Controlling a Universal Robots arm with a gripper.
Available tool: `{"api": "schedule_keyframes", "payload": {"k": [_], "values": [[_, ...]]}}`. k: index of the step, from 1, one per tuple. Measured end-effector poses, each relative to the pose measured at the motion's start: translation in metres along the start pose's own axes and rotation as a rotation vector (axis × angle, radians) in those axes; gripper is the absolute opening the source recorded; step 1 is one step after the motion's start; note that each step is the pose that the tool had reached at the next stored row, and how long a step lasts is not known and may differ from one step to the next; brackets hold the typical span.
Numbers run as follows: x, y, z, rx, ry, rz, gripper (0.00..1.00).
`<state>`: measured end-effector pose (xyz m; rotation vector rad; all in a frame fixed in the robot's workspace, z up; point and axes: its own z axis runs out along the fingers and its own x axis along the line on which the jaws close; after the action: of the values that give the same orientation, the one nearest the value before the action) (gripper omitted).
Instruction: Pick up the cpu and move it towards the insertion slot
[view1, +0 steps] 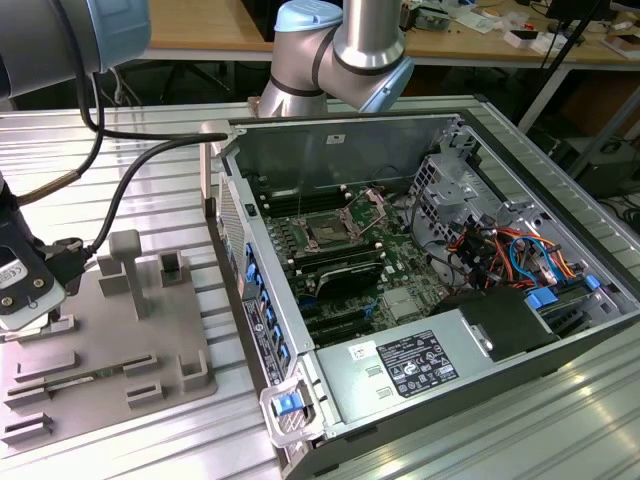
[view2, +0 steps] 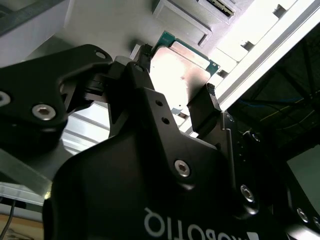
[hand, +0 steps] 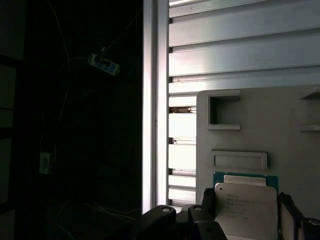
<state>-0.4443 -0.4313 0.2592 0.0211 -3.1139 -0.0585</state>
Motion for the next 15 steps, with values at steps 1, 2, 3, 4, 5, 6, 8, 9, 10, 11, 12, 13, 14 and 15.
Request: {"api": "schedule_keyframes", "payload": {"k": [1, 2, 3, 4, 5, 6, 8, 9, 10, 11, 12, 13, 14, 15], "values": [[0.0, 0.0, -0.0001, 0.0, -0.0001, 0.0, 0.55], [0.0, 0.0, -0.0004, 0.0, 0.0, 0.0, 0.55], [0.0, 0.0, -0.0006, -0.0001, 0.0, 0.0, 0.55], [0.0, 0.0, -0.0008, 0.0, 0.0, 0.0, 0.55], [0.0, 0.0, -0.0009, 0.0, 0.0, 0.0, 0.55], [0.0, 0.0, -0.0012, 0.0, 0.0, 0.0, 0.55], [0.0001, 0.0001, -0.0018, 0.0, 0.0, 0.0, 0.55], [0.0001, 0.0001, -0.002, 0.0, 0.0, 0.0, 0.55], [0.0001, 0.0001, -0.0023, -0.0001, 0.0, 0.0, 0.55], [0.0001, 0.0001, -0.0025, 0.0, 0.0, 0.0, 0.55], [0.0001, 0.0001, -0.0027, 0.0, -0.0001, 0.0, 0.55], [0.0001, 0.0001, -0.003, 0.0, 0.0, 0.0, 0.55], [0.0001, 0.0001, -0.0032, 0.0, 0.0, 0.0, 0.55], [0.0001, 0.0001, -0.0034, 0.0, 0.0, 0.0, 0.55]]}}
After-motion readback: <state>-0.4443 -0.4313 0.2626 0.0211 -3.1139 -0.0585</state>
